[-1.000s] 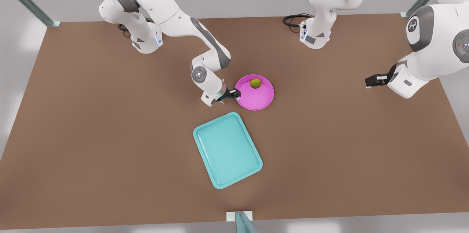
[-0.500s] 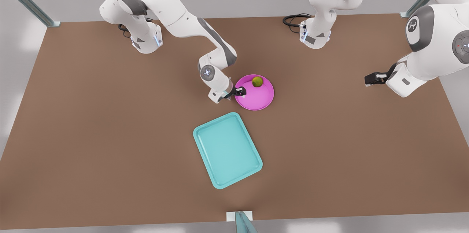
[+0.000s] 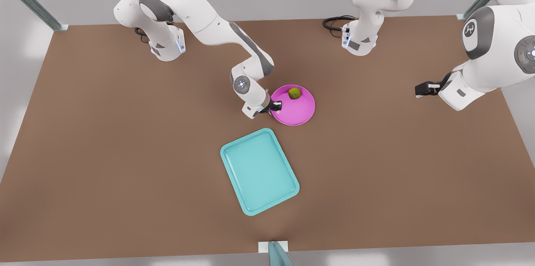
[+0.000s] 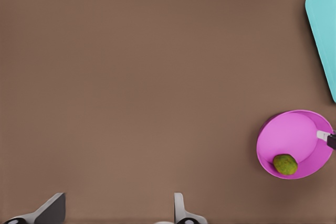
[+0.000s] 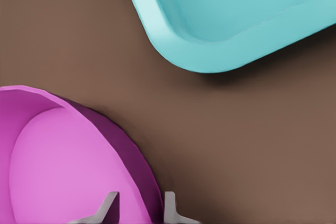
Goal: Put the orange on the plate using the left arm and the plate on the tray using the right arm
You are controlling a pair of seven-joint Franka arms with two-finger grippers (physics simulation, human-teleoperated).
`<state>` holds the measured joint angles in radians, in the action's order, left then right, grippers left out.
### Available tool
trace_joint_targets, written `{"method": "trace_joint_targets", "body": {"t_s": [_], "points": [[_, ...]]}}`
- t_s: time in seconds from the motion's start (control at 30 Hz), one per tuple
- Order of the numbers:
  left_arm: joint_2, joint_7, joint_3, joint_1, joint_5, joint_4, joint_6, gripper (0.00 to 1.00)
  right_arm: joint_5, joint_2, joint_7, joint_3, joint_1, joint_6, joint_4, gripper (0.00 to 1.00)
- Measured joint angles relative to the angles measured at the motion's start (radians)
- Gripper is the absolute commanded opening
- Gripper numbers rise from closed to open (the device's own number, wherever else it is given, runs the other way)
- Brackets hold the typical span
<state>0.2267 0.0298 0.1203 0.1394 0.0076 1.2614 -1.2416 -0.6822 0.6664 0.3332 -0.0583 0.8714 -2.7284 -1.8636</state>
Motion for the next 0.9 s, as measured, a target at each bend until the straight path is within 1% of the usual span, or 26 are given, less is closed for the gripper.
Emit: {"method": "trace_joint_targets", "body": {"t_s": [0.2, 0.27, 0.37, 0.43, 0.63, 0.77, 0.9], "points": [[0.001, 0.006, -0.001, 0.000, 0.000, 0.000, 0.000, 1.00, 0.000, 0.018, 0.002, 0.000, -0.002, 0.001, 0.017, 0.41], [0.002, 0.007, -0.001, 0.000, 0.000, 0.000, 0.000, 1.00, 0.000, 0.022, 0.002, 0.000, -0.002, 0.001, 0.022, 0.36], [0.004, 0.009, -0.003, 0.001, -0.003, 0.001, 0.001, 1.00, -0.001, 0.021, 0.001, -0.001, -0.001, 0.001, 0.030, 0.25], [0.005, 0.010, -0.005, 0.004, -0.003, 0.001, 0.000, 1.00, -0.003, 0.019, 0.000, -0.002, -0.001, 0.000, 0.032, 0.21], [-0.001, 0.012, -0.008, 0.008, -0.002, -0.001, 0.002, 1.00, -0.006, -0.008, -0.004, -0.003, -0.009, -0.002, 0.034, 0.21], [-0.004, 0.014, -0.009, 0.008, -0.007, -0.005, 0.003, 1.00, -0.006, -0.055, -0.006, -0.007, -0.075, 0.004, 0.059, 0.21], [-0.014, 0.017, 0.007, 0.003, -0.050, -0.042, -0.039, 1.00, -0.006, -0.072, -0.009, -0.008, -0.163, 0.034, 0.111, 0.21]]}}
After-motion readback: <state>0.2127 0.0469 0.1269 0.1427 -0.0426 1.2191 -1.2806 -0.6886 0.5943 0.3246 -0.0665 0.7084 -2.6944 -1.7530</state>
